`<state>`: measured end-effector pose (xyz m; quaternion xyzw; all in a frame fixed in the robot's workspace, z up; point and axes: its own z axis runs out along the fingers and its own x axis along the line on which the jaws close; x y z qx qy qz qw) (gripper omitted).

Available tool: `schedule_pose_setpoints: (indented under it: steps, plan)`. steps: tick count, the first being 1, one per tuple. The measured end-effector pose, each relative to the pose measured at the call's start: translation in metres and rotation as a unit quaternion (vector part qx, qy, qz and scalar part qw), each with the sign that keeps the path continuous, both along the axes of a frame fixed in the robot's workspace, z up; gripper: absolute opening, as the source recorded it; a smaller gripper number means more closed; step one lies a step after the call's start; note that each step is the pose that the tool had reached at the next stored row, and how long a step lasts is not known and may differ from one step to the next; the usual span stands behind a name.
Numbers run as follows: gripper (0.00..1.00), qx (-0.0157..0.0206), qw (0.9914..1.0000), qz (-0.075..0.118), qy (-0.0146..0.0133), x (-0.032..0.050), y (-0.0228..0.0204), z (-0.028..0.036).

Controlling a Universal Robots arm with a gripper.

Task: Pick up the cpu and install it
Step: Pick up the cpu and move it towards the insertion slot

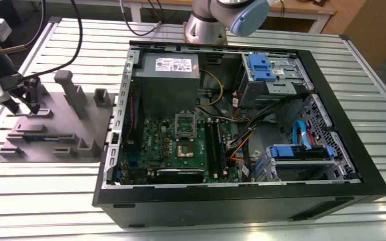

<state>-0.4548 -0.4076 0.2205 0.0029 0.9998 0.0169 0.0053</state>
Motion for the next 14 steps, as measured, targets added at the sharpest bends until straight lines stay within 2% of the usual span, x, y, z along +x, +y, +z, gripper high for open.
schedule_pose_setpoints:
  steps: [14]
  plan:
    - [0.47, 0.0000, 1.00000, 0.000, -0.0001, 0.0000, 0.0000, 0.0043]
